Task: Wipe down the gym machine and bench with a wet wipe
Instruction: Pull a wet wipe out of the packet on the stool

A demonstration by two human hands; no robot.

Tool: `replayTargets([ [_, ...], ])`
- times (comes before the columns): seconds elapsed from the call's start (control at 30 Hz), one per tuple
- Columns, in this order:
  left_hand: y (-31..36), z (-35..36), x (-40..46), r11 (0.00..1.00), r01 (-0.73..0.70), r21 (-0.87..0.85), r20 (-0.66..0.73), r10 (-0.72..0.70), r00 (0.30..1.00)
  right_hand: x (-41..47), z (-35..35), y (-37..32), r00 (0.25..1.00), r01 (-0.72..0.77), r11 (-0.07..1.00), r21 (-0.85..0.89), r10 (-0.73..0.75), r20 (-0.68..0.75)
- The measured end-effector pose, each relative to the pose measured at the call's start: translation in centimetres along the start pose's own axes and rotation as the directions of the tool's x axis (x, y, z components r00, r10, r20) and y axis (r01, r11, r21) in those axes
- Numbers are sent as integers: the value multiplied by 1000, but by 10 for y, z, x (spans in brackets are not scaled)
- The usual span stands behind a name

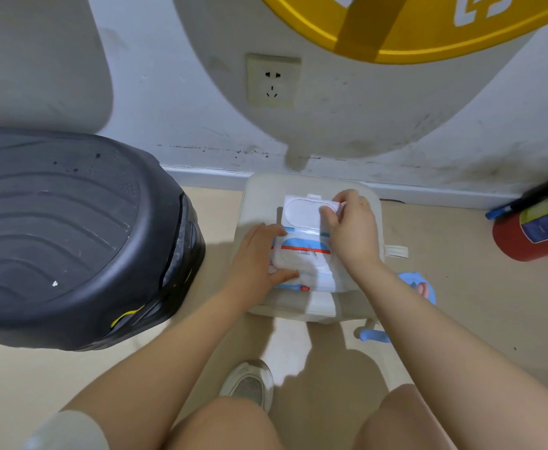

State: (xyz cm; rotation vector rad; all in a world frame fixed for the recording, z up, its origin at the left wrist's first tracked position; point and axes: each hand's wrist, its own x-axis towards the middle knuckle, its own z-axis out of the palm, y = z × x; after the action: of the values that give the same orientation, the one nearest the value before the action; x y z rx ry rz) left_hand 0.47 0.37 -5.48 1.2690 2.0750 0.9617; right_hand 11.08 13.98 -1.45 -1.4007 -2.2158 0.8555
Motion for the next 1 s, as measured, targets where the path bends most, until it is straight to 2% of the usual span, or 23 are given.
replayTargets([
  [0.07,-4,2,0,999,-30,23,24,29,999,-7,1,7,991,-103,985,136,114,-72],
  [0.1,-4,1,0,1000,-23,20,36,22,999,-12,-1,11,989,-105,982,156,120,-87],
  [0.3,-2,0,2,996,-26,86,74,19,997,-37,-13,20,986,141,988,59,-146,82],
  [0.4,2,-1,3,989,-31,146,70,21,997,-46,-8,14,971,163,985,-51,-151,185],
  [0.47,5,-2,3,982,-42,185,90,26,996,-52,-5,6,983,125,988,-92,-111,150],
  [0.6,4,-1,8,976,-45,212,121,20,992,-61,1,-6,998,10,999,-42,-8,54],
  [0.67,3,0,9,972,-48,229,132,18,991,-66,5,-8,996,35,987,-159,-46,-70],
  [0.73,4,1,9,970,-45,239,134,13,991,-68,8,-8,990,20,971,-238,-52,-129],
  [0.8,7,3,10,980,-22,197,121,-2,993,-68,10,-10,997,-68,987,-146,64,-33],
  [0.87,10,4,12,991,13,137,89,-25,996,-67,13,-15,988,-147,987,59,143,66],
  [1.0,13,9,17,995,32,99,79,-40,996,-63,6,-28,972,-226,886,404,177,155],
])
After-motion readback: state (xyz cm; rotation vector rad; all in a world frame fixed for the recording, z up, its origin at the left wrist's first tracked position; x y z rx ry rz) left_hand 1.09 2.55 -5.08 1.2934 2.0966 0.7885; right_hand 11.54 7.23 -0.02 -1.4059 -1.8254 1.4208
